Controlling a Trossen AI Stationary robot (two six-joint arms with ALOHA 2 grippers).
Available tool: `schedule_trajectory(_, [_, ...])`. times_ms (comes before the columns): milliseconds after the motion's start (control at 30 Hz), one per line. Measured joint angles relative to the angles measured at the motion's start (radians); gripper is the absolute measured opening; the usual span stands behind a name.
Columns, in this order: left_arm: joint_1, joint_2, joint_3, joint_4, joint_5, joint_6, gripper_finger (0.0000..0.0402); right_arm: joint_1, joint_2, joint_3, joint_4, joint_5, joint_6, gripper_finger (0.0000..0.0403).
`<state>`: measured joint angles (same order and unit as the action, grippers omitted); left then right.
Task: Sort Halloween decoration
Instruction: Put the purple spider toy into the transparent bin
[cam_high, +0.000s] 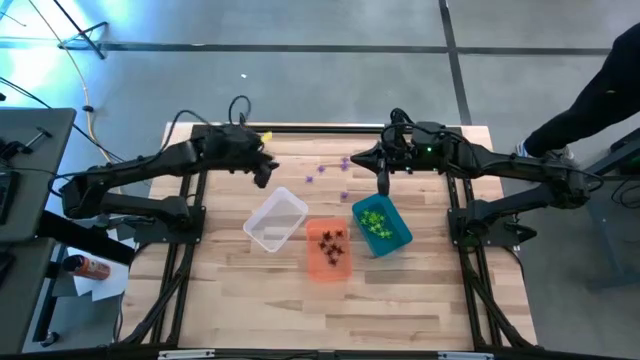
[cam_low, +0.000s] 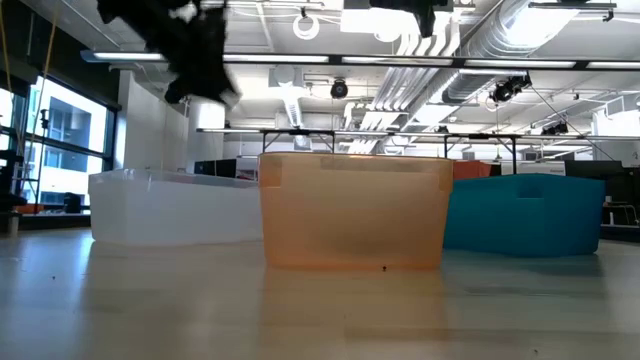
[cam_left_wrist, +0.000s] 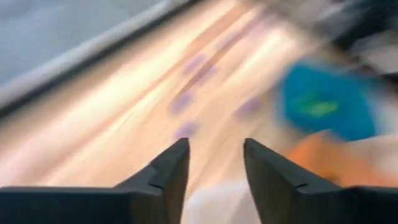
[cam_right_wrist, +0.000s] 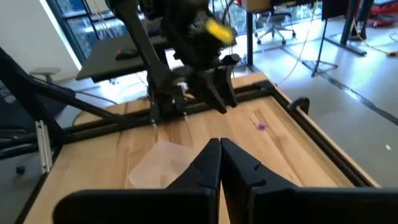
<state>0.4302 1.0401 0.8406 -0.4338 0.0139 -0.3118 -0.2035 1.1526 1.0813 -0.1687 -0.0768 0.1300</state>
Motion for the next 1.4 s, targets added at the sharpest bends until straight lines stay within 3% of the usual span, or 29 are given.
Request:
schedule_trajectory(100, [0.063,0.048,-0.016,-0.181,-0.075,-0.108,0.0174,-0.006,0.0,0.0,-0.038,0.005,0.0,0.0003])
schedule_trajectory(200, [0.109,0.113,-0.088,-0.227,-0.059,-0.124,0.0198,-0.019,0.0,0.0,-0.063,0.005,0.0,0.0001])
schedule_trajectory(400, [0.194,0.244,-0.157,-0.108,-0.008,-0.181,0.0211,-0.051,0.0,0.0,-0.069,0.004,0.0,0.0001])
schedule_trajectory(633, [0.253,0.349,-0.154,-0.019,-0.078,-0.15,0.0207,-0.065,0.0,0.0,-0.081,-0.004,0.0,0.0])
schedule_trajectory(1033, [0.221,0.495,-0.148,-0.05,-0.058,-0.157,0.0205,-0.065,0.023,0.0,-0.094,-0.006,0.004,0.0])
schedule_trajectory(1200, [0.196,0.496,-0.148,-0.066,-0.09,-0.155,0.0159,-0.065,0.053,0.0,-0.102,-0.006,0.01,0.0])
schedule_trajectory(1400, [0.189,0.491,-0.15,-0.079,-0.084,-0.12,0.0018,-0.065,0.078,0.0,-0.105,-0.006,0.011,0.0])
